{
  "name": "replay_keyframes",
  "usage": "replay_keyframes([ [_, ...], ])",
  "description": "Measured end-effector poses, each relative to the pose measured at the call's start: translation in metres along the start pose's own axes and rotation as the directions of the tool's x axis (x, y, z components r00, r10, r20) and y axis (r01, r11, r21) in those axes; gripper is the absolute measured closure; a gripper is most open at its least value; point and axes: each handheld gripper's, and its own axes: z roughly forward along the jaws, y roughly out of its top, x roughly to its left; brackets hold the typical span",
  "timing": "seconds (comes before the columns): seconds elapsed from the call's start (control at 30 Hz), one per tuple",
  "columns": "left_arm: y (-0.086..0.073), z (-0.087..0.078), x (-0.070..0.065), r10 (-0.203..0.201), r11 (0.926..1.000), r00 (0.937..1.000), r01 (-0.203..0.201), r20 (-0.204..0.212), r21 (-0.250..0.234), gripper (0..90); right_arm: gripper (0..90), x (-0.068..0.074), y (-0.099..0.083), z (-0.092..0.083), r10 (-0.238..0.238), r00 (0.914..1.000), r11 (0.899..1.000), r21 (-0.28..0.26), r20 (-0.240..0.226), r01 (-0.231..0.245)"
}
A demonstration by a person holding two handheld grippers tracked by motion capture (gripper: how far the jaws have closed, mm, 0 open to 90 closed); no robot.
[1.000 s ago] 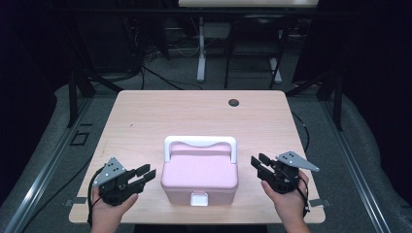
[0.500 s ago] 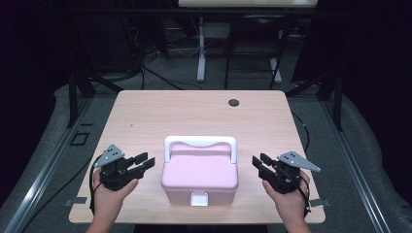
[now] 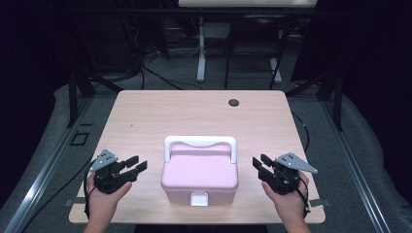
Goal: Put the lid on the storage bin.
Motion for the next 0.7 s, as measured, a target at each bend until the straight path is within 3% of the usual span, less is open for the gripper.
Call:
replay_keyframes([
  [0.43, -0.010, 0.005, 0.014, -0.037, 0.9991, 0.9989, 0.038, -0.029, 0.018, 55.2, 63.1, -0.003, -0.012, 0.007, -0.002, 0.9998, 1.000, 0.003, 0.020, 0.002],
  [0.7, -0.019, 0.012, 0.018, -0.058, 0.9978, 0.9979, 0.059, -0.029, 0.031, 54.5, 62.7, -0.010, -0.018, 0.014, 0.022, 0.9994, 0.999, 0.024, 0.027, -0.023],
])
